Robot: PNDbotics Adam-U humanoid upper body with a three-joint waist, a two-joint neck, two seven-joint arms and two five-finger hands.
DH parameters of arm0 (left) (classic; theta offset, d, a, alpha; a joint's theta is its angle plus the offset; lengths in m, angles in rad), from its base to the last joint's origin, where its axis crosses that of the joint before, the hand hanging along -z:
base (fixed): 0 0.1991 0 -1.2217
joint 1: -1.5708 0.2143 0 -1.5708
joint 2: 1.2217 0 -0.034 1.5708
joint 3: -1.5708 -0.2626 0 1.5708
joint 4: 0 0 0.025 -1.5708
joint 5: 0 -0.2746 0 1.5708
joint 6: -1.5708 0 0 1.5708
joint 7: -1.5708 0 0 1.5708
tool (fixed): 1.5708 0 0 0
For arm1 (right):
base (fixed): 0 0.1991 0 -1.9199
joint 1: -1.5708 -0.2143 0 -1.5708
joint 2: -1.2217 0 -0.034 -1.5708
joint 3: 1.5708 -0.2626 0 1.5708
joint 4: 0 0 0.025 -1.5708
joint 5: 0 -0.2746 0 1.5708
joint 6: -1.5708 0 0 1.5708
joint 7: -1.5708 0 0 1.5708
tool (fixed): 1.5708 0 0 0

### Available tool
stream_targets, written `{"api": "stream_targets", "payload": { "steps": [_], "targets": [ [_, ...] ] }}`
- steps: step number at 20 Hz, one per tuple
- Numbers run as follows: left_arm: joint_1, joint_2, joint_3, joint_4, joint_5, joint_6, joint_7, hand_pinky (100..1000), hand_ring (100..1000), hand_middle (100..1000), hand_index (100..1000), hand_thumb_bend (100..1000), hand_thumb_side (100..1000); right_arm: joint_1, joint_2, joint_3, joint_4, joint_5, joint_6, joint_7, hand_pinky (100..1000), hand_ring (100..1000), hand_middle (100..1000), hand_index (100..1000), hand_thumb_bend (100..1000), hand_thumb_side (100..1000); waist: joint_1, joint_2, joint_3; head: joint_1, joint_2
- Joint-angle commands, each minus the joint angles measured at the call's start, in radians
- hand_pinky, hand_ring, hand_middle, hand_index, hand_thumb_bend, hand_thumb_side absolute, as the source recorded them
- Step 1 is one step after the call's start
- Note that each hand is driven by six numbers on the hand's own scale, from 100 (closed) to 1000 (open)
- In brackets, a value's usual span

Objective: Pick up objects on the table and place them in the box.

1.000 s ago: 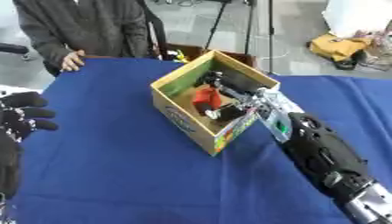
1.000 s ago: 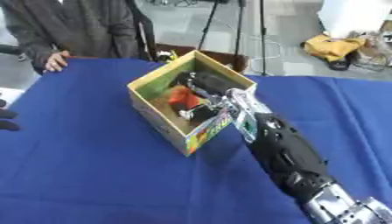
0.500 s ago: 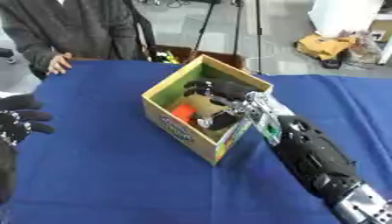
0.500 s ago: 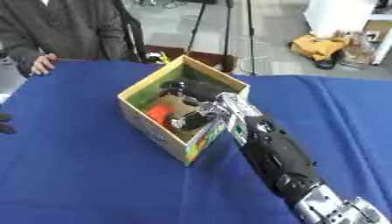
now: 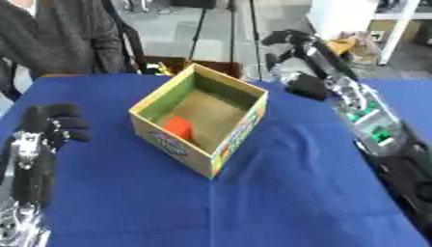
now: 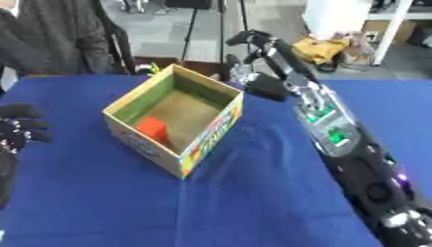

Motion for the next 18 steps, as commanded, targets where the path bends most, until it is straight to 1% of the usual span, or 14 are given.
{"api": "stream_targets", "payload": {
  "steps": [1, 3, 5, 7, 10, 15, 18],
  "targets": [
    [-0.003, 0.027, 0.02, -0.002, -0.008, -0.004, 0.016, 517, 589, 594, 688, 648, 830, 0.015, -0.043, -0.036, -0.142, -0.156, 0.061, 0.021, 657, 984, 772, 790, 100, 761, -0.003, -0.019, -0.002, 0.03, 0.008],
    [0.002, 0.033, 0.044, 0.006, -0.01, -0.006, 0.034, 516, 592, 597, 688, 649, 830, 0.05, -0.018, -0.069, -0.132, -0.19, 0.091, 0.007, 651, 985, 768, 779, 100, 776, 0.004, -0.008, -0.032, 0.074, 0.014],
    [0.015, 0.046, 0.065, 0.016, -0.014, -0.009, 0.057, 516, 596, 603, 687, 649, 831, 0.098, 0.026, -0.116, -0.109, -0.223, 0.109, -0.021, 649, 993, 770, 777, 100, 789, 0.007, -0.007, -0.079, 0.106, 0.03],
    [0.026, 0.055, 0.077, 0.024, -0.018, -0.013, 0.074, 515, 598, 606, 687, 648, 831, 0.15, 0.056, -0.154, -0.113, -0.255, 0.121, -0.052, 647, 994, 769, 775, 100, 795, 0.01, -0.009, -0.112, 0.121, 0.045],
    [0.033, 0.055, 0.078, 0.033, -0.02, -0.017, 0.081, 514, 597, 606, 685, 647, 831, 0.227, 0.088, -0.179, -0.144, -0.286, 0.131, -0.09, 645, 988, 760, 765, 100, 801, 0.013, -0.012, -0.128, 0.115, 0.073],
    [0.04, 0.048, 0.068, 0.044, -0.019, -0.02, 0.073, 513, 590, 599, 680, 645, 832, 0.367, 0.147, -0.204, -0.225, -0.274, 0.135, -0.125, 639, 980, 752, 758, 100, 808, 0.016, -0.018, -0.132, 0.082, 0.125],
    [0.047, 0.043, 0.067, 0.046, -0.017, -0.022, 0.072, 513, 589, 599, 679, 644, 832, 0.446, 0.161, -0.207, -0.289, -0.266, 0.135, -0.132, 637, 980, 752, 758, 100, 806, 0.016, -0.022, -0.127, 0.072, 0.138]
  ]
}}
